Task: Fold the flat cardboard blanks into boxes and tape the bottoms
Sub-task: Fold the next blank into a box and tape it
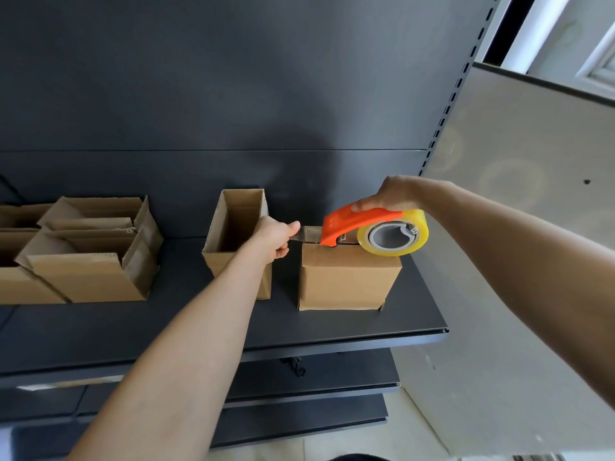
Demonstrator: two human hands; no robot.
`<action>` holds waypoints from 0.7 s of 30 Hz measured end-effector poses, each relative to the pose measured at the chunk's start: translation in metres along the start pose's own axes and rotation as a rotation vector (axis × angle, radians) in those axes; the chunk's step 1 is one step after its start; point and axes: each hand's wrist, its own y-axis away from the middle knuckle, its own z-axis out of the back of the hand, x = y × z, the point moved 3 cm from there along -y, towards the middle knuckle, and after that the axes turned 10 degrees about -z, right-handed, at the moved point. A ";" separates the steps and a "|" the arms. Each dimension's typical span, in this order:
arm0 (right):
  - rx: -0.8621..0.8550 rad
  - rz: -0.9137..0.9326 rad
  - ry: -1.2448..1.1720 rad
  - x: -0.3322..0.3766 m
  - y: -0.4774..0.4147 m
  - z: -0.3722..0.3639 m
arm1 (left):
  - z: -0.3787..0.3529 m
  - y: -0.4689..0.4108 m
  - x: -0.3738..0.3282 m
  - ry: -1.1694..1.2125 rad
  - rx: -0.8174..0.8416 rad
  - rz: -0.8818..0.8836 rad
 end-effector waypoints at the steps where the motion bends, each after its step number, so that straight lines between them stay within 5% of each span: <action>1: -0.002 -0.001 0.003 0.001 0.000 0.000 | -0.002 0.000 0.000 0.003 -0.003 0.008; 21: -0.001 0.042 -0.049 0.022 -0.001 -0.001 | -0.011 0.002 0.026 0.239 -0.093 0.097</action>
